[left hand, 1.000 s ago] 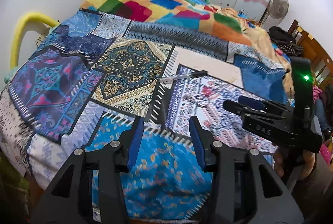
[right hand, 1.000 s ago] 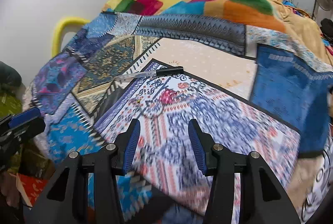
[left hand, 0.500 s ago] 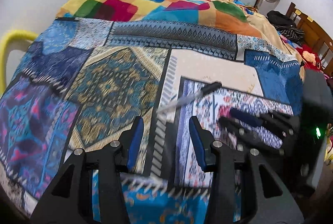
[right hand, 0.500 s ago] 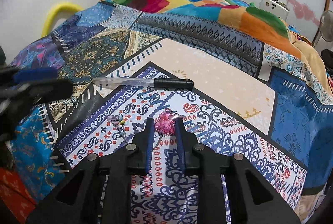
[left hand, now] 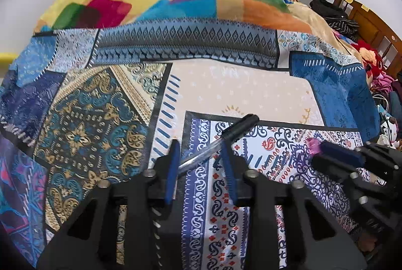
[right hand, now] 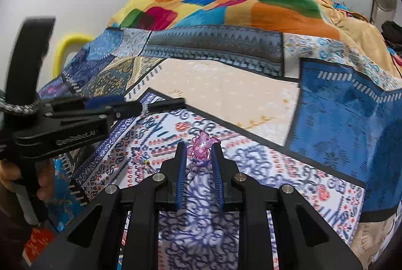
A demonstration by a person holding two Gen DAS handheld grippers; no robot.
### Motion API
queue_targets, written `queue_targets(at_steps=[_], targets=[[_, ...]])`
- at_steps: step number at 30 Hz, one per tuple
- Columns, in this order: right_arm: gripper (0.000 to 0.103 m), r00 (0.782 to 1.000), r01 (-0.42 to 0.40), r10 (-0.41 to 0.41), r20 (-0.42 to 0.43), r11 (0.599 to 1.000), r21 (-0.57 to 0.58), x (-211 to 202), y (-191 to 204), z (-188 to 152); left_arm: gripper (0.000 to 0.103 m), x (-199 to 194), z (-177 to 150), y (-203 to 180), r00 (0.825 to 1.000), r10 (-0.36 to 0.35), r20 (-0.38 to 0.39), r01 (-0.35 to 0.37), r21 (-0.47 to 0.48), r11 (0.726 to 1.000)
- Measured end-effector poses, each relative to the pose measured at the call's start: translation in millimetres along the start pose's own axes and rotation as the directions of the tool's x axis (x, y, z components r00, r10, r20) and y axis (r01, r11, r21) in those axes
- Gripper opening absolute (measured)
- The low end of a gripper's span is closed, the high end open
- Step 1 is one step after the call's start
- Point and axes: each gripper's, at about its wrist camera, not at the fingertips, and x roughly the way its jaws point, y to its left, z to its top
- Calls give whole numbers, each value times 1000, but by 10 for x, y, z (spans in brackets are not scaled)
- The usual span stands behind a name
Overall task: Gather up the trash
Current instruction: 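Grasp the pink hair clip with right tool while left tool grasps the clear pen, then carry the pen and pink clip over the white bin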
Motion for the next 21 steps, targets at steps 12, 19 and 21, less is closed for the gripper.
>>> queue_targets(at_steps=[12,19,21], targets=[[18,1000,-18,18,1,999,48,-137,-157,5,10,-14,-164,-261,998,-5,-55,7,27,1000],[18,1000,-20,19,17,999,44,-345,-162,36,7,-83,-257,-456,997,24,-80,-21,34,999],[18,1000,-15,14,26,999,37,-455,-155,54,7,-193,-295,-503,998,30,-63,-29,26,999]])
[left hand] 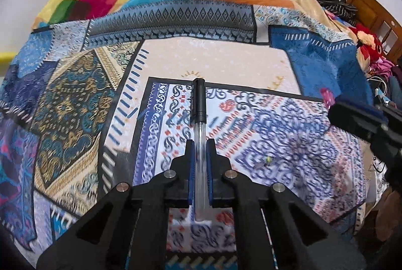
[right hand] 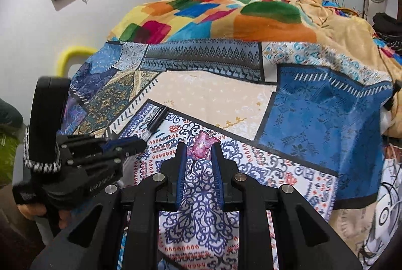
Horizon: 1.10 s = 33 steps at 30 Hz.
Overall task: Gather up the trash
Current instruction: 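Carry the pen and pink clip over the white bin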
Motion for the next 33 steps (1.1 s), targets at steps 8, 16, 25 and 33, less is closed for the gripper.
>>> queue_targets(at_steps=[8,16,25,33], targets=[[18,999,3,-2,54,1000,-16,-510,66,134,7,-695,-122,-173,998,-21,63,22,-25,999],[18,993,-10,16,119,999,-51,-1146,316,176,7,-1615,-284,-297,988,-3,156,9,-39,999],[18,984,-52,69,167,993,-103,-1784,755,67,7,-2617,-673,-233,965,39,257,-17,-88,996],[18,972,-104,137,191,979,-173,-2173,1288,-105,7,-3237,-1249,28,945,102,312,-50,-172,984]])
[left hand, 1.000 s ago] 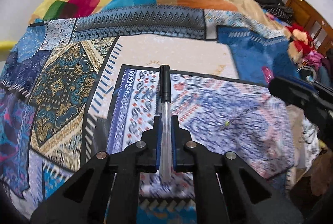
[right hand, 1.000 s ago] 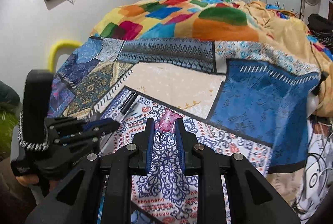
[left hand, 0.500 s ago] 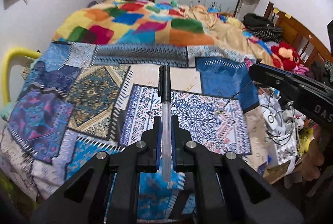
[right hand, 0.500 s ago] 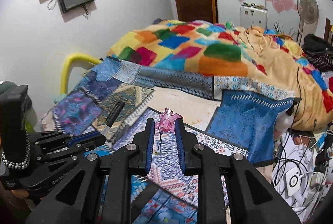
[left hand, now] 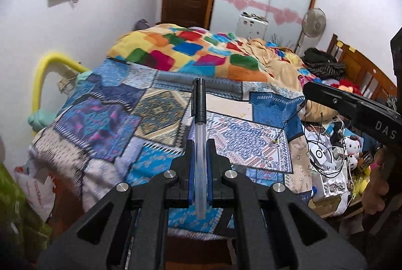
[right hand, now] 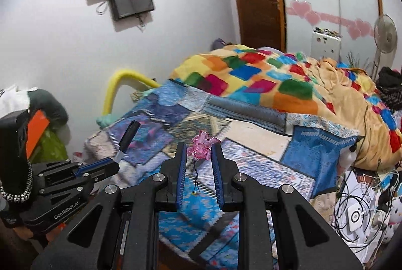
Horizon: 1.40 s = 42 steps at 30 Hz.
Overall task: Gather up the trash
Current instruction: 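Carry the pen and pink clip over the white bin, then open both tools to drop the pen and pink clip into the bin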
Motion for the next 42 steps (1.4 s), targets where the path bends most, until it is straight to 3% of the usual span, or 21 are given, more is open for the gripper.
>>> queue_targets(at_steps=[12,23,32,35,42], targets=[[18,990,-139,135,-39,983,-123,-35,1072,-300,7,-874,-646,846,992,124,13,-121,-114,986],[18,945,-299,251,-208,923,-244,351,2158,-851,7,-1220,-1506,1715,971,223,-84,-237,-277,931],[18,884,-392,262,-388,867,-308,813,2806,-1417,7,-1051,-2235,2213,951,211,-224,-287,-394,873],[18,868,-399,238,-436,856,-328,993,2924,-1579,7,-899,-2453,2320,940,199,-275,-303,-412,859],[18,808,-415,186,-559,854,-315,1500,3023,-1894,7,-415,-2831,2474,911,137,-389,-315,-444,839]])
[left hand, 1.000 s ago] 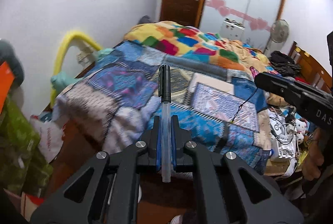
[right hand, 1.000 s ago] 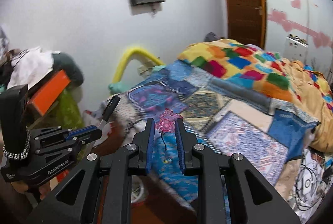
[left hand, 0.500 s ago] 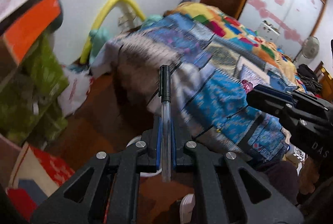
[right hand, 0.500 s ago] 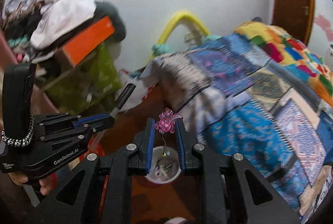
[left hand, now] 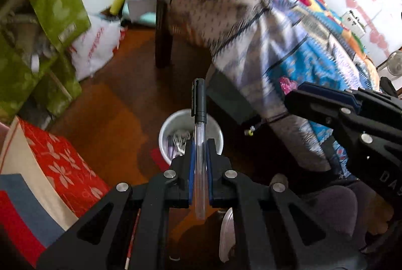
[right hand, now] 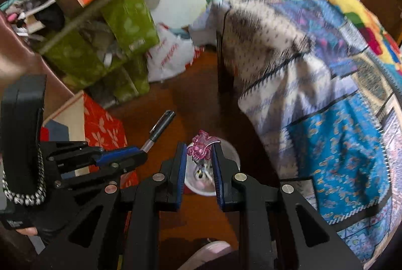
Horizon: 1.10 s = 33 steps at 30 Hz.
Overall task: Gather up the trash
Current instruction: 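Open both tools to drop the pen and pink clip into the bin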
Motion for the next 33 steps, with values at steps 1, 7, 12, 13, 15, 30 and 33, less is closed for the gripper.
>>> queue_targets(at_steps=[1,7,12,13,15,30,33], targets=[[18,1000,-4,4,-29,1000,11,96,-27,-3,7,85,-8,19,1000,-1,-17,1,-4,1000],[19,993,-22,30,-115,997,70,416,-186,-1,7,461,65,94,994,-35,-106,31,-43,999],[19,987,-62,78,-137,991,116,530,-300,59,7,596,206,33,991,-50,-125,48,-24,999],[19,984,-90,108,-138,987,130,533,-315,80,7,609,232,21,991,-47,-124,45,-23,999],[27,981,-106,128,-148,984,146,539,-335,97,9,631,276,16,992,-30,-125,26,-30,999],[47,1000,-8,12,-23,990,140,-129,-542,-60,17,-212,305,-305,999,21,44,-23,64,998],[47,997,33,-44,65,988,152,-564,-580,-139,17,-591,318,-509,991,9,130,-23,109,994]])
